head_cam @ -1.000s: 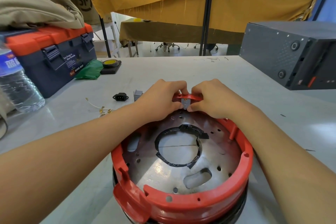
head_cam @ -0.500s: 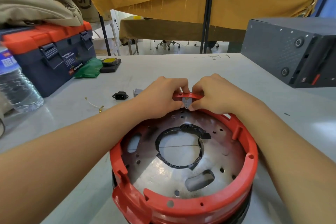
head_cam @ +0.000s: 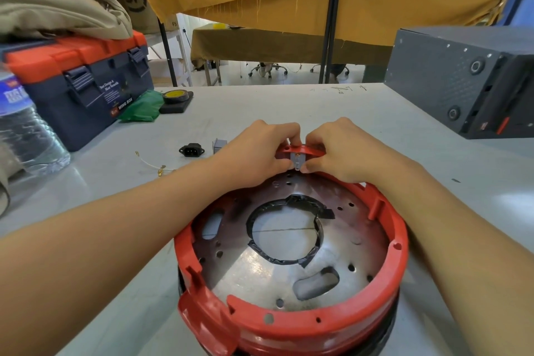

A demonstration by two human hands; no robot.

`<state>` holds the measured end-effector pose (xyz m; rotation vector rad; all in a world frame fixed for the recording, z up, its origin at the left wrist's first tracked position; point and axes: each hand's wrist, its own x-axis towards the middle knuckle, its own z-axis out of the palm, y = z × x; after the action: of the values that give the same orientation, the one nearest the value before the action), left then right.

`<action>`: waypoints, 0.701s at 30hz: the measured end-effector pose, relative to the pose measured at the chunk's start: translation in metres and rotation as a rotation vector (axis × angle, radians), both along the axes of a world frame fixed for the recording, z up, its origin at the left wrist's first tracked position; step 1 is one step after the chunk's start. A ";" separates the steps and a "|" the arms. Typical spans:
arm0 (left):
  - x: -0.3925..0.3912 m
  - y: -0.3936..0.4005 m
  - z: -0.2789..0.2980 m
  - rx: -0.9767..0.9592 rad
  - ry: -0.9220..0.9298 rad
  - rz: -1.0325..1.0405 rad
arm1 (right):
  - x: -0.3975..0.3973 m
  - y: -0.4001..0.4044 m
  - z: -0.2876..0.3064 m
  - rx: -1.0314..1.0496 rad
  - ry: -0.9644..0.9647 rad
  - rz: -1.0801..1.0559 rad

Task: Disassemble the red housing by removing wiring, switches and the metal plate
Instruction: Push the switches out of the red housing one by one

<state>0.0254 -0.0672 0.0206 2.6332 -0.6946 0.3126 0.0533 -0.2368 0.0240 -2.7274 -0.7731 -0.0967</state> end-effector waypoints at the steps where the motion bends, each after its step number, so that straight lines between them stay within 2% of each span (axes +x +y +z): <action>1: 0.000 0.000 0.000 -0.001 -0.002 0.000 | 0.000 0.000 0.000 -0.004 0.001 0.000; 12: 0.004 -0.006 -0.002 0.037 -0.034 0.031 | -0.005 0.006 0.001 -0.039 -0.047 -0.009; 21: 0.003 -0.006 -0.004 -0.026 0.017 0.054 | -0.006 0.003 -0.002 0.012 -0.011 -0.070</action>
<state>0.0283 -0.0735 0.0171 2.6303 -0.6115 0.3123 0.0473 -0.2340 0.0217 -2.7445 -0.6782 -0.1307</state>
